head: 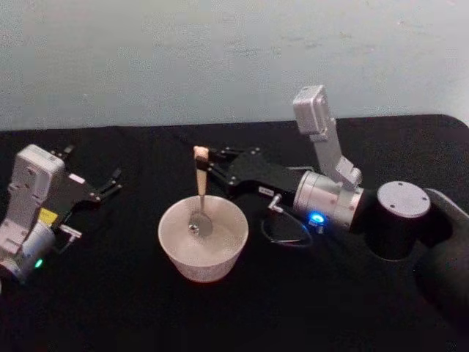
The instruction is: Pick up the stirring spoon with one hand, stir inside the cup, then place it back in its original position.
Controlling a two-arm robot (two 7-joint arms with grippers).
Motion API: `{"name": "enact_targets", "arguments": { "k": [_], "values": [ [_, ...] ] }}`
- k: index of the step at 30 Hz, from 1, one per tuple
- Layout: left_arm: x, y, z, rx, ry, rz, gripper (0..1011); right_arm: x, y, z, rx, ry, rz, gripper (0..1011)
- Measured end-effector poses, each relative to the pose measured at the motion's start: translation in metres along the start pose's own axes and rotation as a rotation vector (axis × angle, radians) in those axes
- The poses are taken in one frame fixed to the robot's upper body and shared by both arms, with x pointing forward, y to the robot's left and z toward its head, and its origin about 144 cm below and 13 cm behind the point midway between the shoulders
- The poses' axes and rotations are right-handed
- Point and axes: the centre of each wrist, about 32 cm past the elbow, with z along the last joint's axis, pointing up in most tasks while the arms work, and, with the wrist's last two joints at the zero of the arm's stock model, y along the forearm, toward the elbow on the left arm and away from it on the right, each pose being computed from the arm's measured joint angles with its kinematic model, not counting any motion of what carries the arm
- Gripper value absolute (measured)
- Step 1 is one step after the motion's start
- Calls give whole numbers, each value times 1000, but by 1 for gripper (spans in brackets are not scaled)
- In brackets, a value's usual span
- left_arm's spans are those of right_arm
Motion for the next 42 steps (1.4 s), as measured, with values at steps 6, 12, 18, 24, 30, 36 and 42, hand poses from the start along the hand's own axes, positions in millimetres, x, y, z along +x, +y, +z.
{"name": "enact_targets", "arguments": {
  "k": [6, 12, 18, 24, 30, 36, 42],
  "values": [
    [0, 0, 0, 0, 0, 0, 1001, 5, -12, 2, -1, -8, -24, 203],
    [0, 0, 0, 0, 0, 0, 1001, 4, -27, 3, -10, -11, -17, 203],
    [0, 0, 0, 0, 0, 0, 1001, -3, -35, 2, -19, 2, 15, 203],
    [0, 0, 0, 0, 0, 0, 1001, -12, -31, -1, -25, 15, 53, 203],
    [0, 0, 0, 0, 0, 0, 1001, -20, -20, -3, -27, 25, 81, 203],
    [0, 0, 0, 0, 0, 0, 1001, -22, -4, -3, -25, 22, 75, 203],
    [0, 0, 0, 0, 0, 0, 1001, -18, 8, -2, -25, 15, 45, 203]
  ]
}}
